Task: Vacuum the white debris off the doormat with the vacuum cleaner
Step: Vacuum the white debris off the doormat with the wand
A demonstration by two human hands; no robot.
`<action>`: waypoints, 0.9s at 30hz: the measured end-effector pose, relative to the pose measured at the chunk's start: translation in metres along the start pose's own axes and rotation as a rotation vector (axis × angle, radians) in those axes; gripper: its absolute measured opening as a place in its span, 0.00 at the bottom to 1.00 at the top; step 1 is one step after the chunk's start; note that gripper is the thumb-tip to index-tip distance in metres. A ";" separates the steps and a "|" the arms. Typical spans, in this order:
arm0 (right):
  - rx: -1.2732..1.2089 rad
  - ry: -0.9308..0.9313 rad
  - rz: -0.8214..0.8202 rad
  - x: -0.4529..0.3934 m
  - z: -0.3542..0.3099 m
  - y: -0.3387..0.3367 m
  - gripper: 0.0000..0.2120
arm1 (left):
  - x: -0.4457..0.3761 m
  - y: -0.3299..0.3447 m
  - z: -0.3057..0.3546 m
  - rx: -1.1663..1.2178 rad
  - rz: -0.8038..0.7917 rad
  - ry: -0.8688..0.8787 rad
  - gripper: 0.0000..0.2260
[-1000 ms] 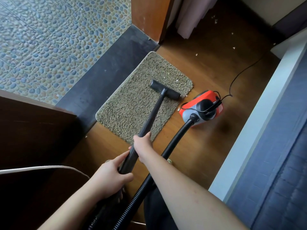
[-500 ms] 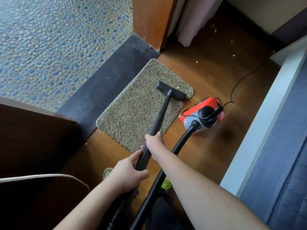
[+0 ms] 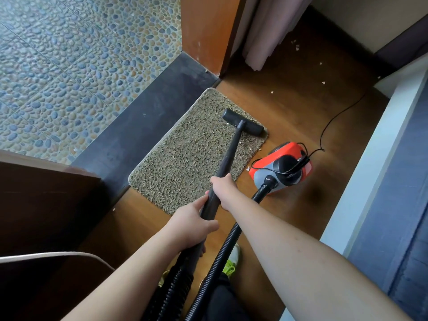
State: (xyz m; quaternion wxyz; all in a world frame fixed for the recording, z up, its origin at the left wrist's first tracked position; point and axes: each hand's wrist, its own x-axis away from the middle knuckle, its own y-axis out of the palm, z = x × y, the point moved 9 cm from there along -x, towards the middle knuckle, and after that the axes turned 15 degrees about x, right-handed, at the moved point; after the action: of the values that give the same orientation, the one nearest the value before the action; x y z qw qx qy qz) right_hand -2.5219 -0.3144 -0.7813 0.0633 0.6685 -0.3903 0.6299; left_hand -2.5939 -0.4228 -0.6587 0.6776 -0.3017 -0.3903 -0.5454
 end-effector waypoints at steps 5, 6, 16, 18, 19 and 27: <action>0.018 -0.029 0.029 -0.010 -0.011 -0.008 0.27 | -0.006 0.004 0.014 -0.011 -0.008 0.006 0.38; 0.012 -0.026 0.027 -0.009 -0.012 -0.009 0.27 | -0.007 0.003 0.016 -0.015 -0.004 0.005 0.38; -0.038 -0.016 -0.020 -0.017 -0.003 0.006 0.33 | -0.001 0.004 0.010 -0.018 -0.002 -0.009 0.38; -0.050 -0.005 -0.045 -0.002 0.002 0.012 0.33 | 0.005 0.001 0.000 -0.009 0.008 -0.025 0.38; -0.051 -0.001 -0.053 0.001 0.006 0.017 0.32 | 0.010 -0.001 -0.004 -0.010 0.011 -0.032 0.38; -0.017 0.003 -0.079 0.036 0.025 0.041 0.32 | 0.038 -0.020 -0.032 -0.103 0.051 -0.013 0.36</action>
State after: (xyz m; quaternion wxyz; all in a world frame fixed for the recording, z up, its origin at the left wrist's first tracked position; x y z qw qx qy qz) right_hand -2.5301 -0.3725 -0.7711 0.0946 0.6819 -0.3687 0.6246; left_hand -2.6032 -0.4725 -0.6429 0.6722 -0.3495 -0.3585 -0.5454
